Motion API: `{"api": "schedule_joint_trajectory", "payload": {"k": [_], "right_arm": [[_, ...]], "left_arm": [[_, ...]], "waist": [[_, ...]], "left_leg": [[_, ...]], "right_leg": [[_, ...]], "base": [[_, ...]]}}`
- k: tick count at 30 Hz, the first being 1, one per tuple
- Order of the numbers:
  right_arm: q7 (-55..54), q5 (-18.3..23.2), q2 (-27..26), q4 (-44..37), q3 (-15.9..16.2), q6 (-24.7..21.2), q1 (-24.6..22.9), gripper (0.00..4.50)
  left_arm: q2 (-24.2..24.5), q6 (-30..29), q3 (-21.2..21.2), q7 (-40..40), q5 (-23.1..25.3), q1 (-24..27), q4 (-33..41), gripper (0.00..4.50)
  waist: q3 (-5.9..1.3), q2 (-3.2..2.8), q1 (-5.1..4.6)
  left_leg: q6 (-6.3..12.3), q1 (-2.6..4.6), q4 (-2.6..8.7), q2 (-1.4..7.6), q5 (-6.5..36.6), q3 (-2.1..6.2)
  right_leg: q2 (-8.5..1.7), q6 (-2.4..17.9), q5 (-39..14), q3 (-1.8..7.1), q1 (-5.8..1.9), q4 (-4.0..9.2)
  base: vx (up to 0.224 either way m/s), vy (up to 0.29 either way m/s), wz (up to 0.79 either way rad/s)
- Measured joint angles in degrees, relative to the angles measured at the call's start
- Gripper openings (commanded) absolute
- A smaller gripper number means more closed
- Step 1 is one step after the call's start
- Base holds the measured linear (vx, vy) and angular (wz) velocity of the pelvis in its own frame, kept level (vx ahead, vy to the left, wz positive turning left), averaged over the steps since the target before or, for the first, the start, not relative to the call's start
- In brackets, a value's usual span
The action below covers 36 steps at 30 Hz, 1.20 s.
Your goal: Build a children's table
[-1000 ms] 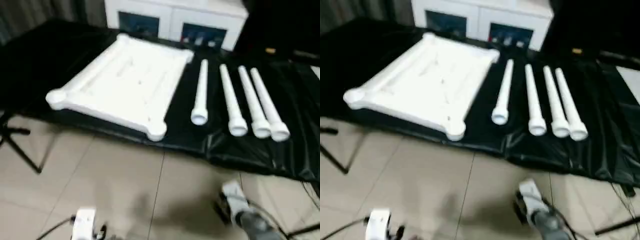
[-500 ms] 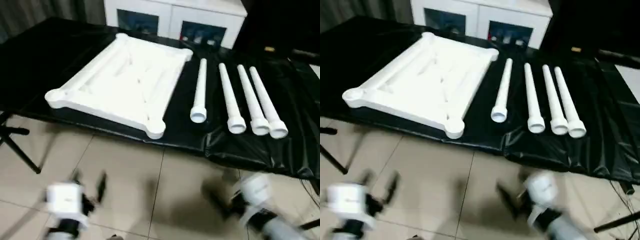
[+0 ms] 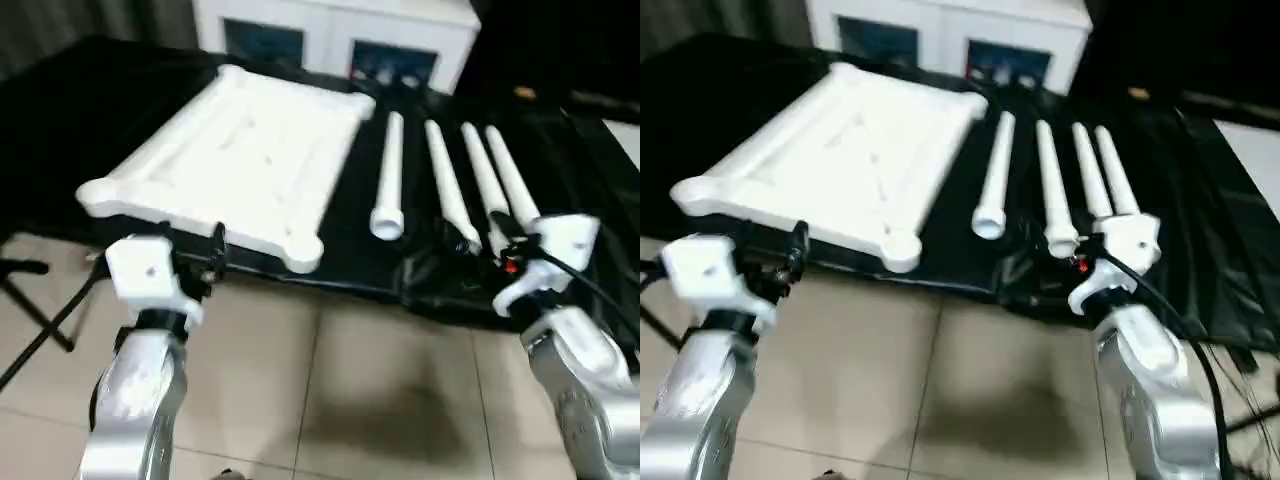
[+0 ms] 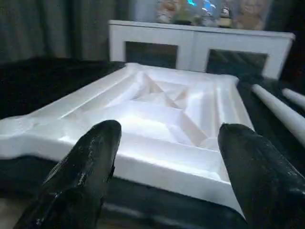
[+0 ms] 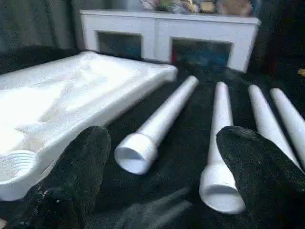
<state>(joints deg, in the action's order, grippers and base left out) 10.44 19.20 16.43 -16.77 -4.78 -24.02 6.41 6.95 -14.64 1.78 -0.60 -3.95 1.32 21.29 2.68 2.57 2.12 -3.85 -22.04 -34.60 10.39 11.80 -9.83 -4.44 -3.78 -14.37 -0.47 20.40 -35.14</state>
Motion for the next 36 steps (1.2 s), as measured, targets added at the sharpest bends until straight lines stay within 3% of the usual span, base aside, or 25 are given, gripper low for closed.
{"api": "schedule_joint_trajectory", "payload": {"k": [4,9,11,13,14,15,16,17,18,19,20,21,23,24,25,26,27,28,29,30,31,32,33,35,36], "right_arm": [[-0.3,-1.7,-1.3,0.1,2.5,-1.2,3.0,3.99],[-2.5,-4.7,-3.3,5.4,6.4,-1.1,2.8,3.99],[-4.6,-5.5,-4.3,8.0,5.6,-2.0,4.4,3.99],[-5.7,-6.0,-4.3,9.0,4.3,-2.1,6.0,3.99],[-6.1,-6.4,-4.0,9.1,3.7,-2.0,6.0,3.99],[-6.4,-6.5,-3.8,9.3,2.7,-2.0,6.1,3.99],[-6.7,-6.4,-3.9,9.4,1.7,-1.9,6.3,3.99],[-6.9,-6.3,-4.1,9.6,0.8,-1.9,6.5,3.99],[-6.9,-6.3,-4.2,9.7,0.8,-2.0,6.6,3.99],[-6.8,-6.3,-4.5,10.0,1.5,-2.2,6.8,3.99],[-6.8,-6.6,-4.5,10.2,2.3,-2.2,6.8,3.99],[-6.9,-7.6,-4.0,10.3,3.3,-2.2,6.7,3.99],[-7.6,-10.2,-2.3,10.4,4.5,-1.9,6.9,3.99],[-7.7,-10.8,-2.2,10.5,4.7,-1.8,6.9,3.99],[-7.7,-10.8,-2.4,10.9,4.4,-1.7,6.6,3.99],[-7.5,-10.7,-2.4,11.2,4.0,-1.8,6.2,3.99],[-7.2,-10.1,-3.1,11.3,3.8,-1.8,6.2,3.99],[-6.8,-9.5,-4.0,11.0,3.7,-1.8,6.4,3.99],[-6.4,-8.7,-5.0,10.6,3.6,-1.7,6.3,3.99],[-6.3,-8.4,-5.2,10.6,3.6,-1.7,6.2,3.99],[-6.2,-8.3,-5.1,10.6,3.5,-1.7,6.2,3.99],[-6.2,-8.3,-5.0,10.6,3.5,-1.7,6.5,3.99],[-6.2,-8.3,-4.8,10.5,3.4,-1.5,6.7,3.99],[-6.2,-8.3,-4.7,10.5,3.5,-1.4,7.4,3.99],[-6.1,-8.3,-4.8,10.5,3.5,-1.4,7.4,3.99]], "left_arm": [[1.4,-2.8,-0.4,-0.2,1.7,-1.0,0.1,3.70],[1.6,-5.4,0.8,1.6,3.3,-3.2,-0.8,3.70],[1.2,-5.5,0.6,1.9,3.6,-5.2,-3.3,3.70],[0.9,-5.4,-0.3,1.7,3.7,-7.5,-5.6,3.70],[0.5,-5.1,-1.1,1.4,3.7,-8.1,-6.0,3.70],[0.1,-4.8,-2.2,1.1,3.7,-8.9,-7.0,3.70],[0.0,-4.7,-3.0,0.6,3.7,-9.8,-8.1,3.70],[0.1,-4.7,-3.2,0.2,3.7,-10.8,-8.9,3.70],[0.4,-4.6,-3.0,0.2,3.8,-11.0,-9.2,3.70],[0.5,-4.7,-2.8,0.2,3.8,-11.2,-10.1,3.70],[0.6,-4.7,-2.6,0.2,3.9,-11.2,-11.0,3.70],[0.8,-4.7,-2.6,0.2,4.1,-11.4,-11.7,3.70],[0.7,-4.5,-2.7,0.2,4.6,-12.5,-12.2,3.70],[0.7,-4.1,-2.7,0.3,5.0,-12.8,-12.2,3.70],[0.3,-3.9,-3.0,0.4,5.2,-13.1,-12.3,3.70],[-0.3,-3.6,-3.4,0.5,5.3,-13.5,-12.2,3.70],[-0.5,-3.3,-3.3,0.9,5.4,-13.3,-12.0,3.70],[-0.5,-3.2,-3.0,1.3,5.4,-13.3,-11.9,3.70],[-0.4,-3.1,-2.8,1.7,5.5,-13.6,-11.8,3.70],[-0.3,-3.1,-2.8,2.0,5.6,-13.6,-11.7,3.70],[-0.4,-3.4,-2.7,2.1,5.6,-13.4,-11.3,3.70],[-0.5,-3.8,-2.6,2.2,5.8,-12.6,-10.1,3.70],[-0.4,-3.8,-2.6,2.2,5.9,-12.1,-9.3,3.70],[-0.5,-4.7,-2.6,2.1,5.9,-11.8,-8.0,3.70],[-0.5,-4.9,-2.6,2.0,5.9,-11.5,-7.5,3.70]], "waist": [[-0.01,0.52,0.13],[0.01,0.84,1.83],[0.10,0.73,3.61],[0.16,0.26,4.38],[0.12,0.16,4.94],[0.05,-0.01,5.36],[-0.32,-0.96,5.01],[-0.64,-1.60,3.98],[-0.65,-1.36,2.62],[-0.54,-1.51,0.60],[-0.38,-1.91,-0.38],[-0.38,-1.94,-0.53],[-0.44,-1.49,-0.33],[-0.52,-0.69,-0.37],[-0.25,-1.00,0.22],[0.01,-1.61,0.82],[0.40,-2.27,0.85],[0.39,-3.43,0.17],[0.82,-4.58,-1.46],[0.71,-4.53,-1.87],[0.58,-5.03,-1.84],[0.25,-5.01,-1.76],[-0.04,-4.64,-1.58],[-0.37,-3.87,-0.89],[-0.63,-2.69,-0.54]], "left_leg": [[-0.12,-0.05,0.16,0.18,-0.2,0.08],[0.19,-0.03,0.09,0.32,-0.5,-0.33],[0.34,0.57,-0.13,0.93,-0.4,-2.63],[1.13,0.57,-0.86,0.27,0.4,-3.10],[2.00,0.59,-2.00,-0.69,1.3,-2.63],[3.35,0.19,-3.71,-1.83,2.6,-0.58],[3.70,-0.45,-4.65,-2.84,3.5,1.45],[4.26,-1.05,-5.37,-3.88,3.9,1.80],[5.36,-1.11,-5.20,-4.87,3.8,1.47],[6.86,-1.26,-4.99,-5.67,3.5,1.18],[7.75,-1.28,-4.79,-5.89,3.2,1.10],[8.50,-1.26,-4.19,-6.31,2.7,0.81],[9.85,-1.51,-2.82,-7.79,1.6,-1.07],[10.61,-1.57,-1.96,-9.46,1.0,-2.31],[10.22,-1.95,-2.47,-10.07,1.1,-2.89],[8.31,-2.47,-6.30,-10.07,2.1,0.71],[5.07,-2.48,-9.25,-8.99,3.2,4.77],[2.14,-1.37,-8.71,-6.24,6.1,7.12],[1.83,-1.80,-9.13,-4.06,5.7,7.23],[1.67,-2.13,-8.89,-3.68,5.2,7.33],[1.13,-2.50,-8.47,-3.07,4.8,7.44],[1.37,-2.60,-7.31,-2.70,3.8,7.68],[1.65,-2.73,-6.39,-2.71,3.0,7.72],[2.05,-3.05,-4.79,-3.27,1.8,7.41],[1.71,-3.08,-4.24,-4.26,1.6,6.93]], "right_leg": [[0.12,0.3,0.1,-0.17,0.18,-0.15],[0.15,0.9,0.2,0.01,0.41,-0.10],[0.81,0.5,0.6,2.55,1.38,-0.44],[1.23,-0.5,1.2,5.29,1.76,-0.34],[1.33,-1.3,1.5,7.29,1.73,-0.14],[1.44,-2.1,1.9,8.64,1.66,0.25],[1.10,-2.7,2.5,8.82,1.60,0.67],[0.43,-3.2,3.1,9.06,1.54,1.58],[-0.36,-2.6,3.1,8.59,1.63,2.07],[-1.51,0.8,1.4,4.95,3.19,-1.54],[-1.30,2.0,0.3,1.14,4.23,-6.31],[-0.46,1.7,-0.6,-1.78,5.03,-9.22],[1.76,0.7,-1.6,-5.35,5.02,-9.31],[2.16,2.4,-2.8,-5.13,4.16,-7.24],[1.05,5.1,-2.3,-4.10,3.97,-6.61],[0.95,4.8,-1.7,-3.95,3.74,-6.31],[0.58,4.5,-1.1,-5.08,3.17,-5.85],[-0.11,4.2,-0.7,-7.34,2.44,-5.09],[0.47,4.7,-1.3,-7.52,1.92,-5.22],[1.32,4.5,-2.0,-5.81,2.68,-8.36],[1.94,4.1,-2.2,-5.28,3.63,-11.31],[2.17,4.0,-2.3,-5.20,3.47,-11.71],[2.11,4.0,-2.3,-5.15,2.86,-10.53],[1.49,4.1,-2.0,-4.79,0.83,-6.00],[0.53,3.8,-1.7,-4.20,-0.35,-3.35]], "base": [[0.000,0.000,0.00],[-0.012,0.003,0.00],[-0.076,0.037,-0.28],[-0.039,0.113,-0.52],[-0.032,0.150,-0.52],[-0.032,0.229,-0.54],[-0.029,0.288,-0.39],[-0.029,0.288,-0.39],[-0.020,0.323,-0.04],[-0.034,0.297,0.09],[-0.034,0.297,0.09],[-0.080,0.237,0.06],[-0.102,0.209,-0.09],[-0.115,0.188,-0.15],[-0.125,0.201,-0.05],[-0.125,0.201,-0.05],[-0.120,0.221,-0.32],[-0.131,0.167,-0.19],[-0.131,0.167,-0.19],[-0.135,0.148,0.23],[-0.118,0.139,0.05],[-0.118,0.139,0.05],[-0.106,0.066,-0.10],[-0.100,0.000,-0.05],[-0.101,-0.045,-0.11]]}}
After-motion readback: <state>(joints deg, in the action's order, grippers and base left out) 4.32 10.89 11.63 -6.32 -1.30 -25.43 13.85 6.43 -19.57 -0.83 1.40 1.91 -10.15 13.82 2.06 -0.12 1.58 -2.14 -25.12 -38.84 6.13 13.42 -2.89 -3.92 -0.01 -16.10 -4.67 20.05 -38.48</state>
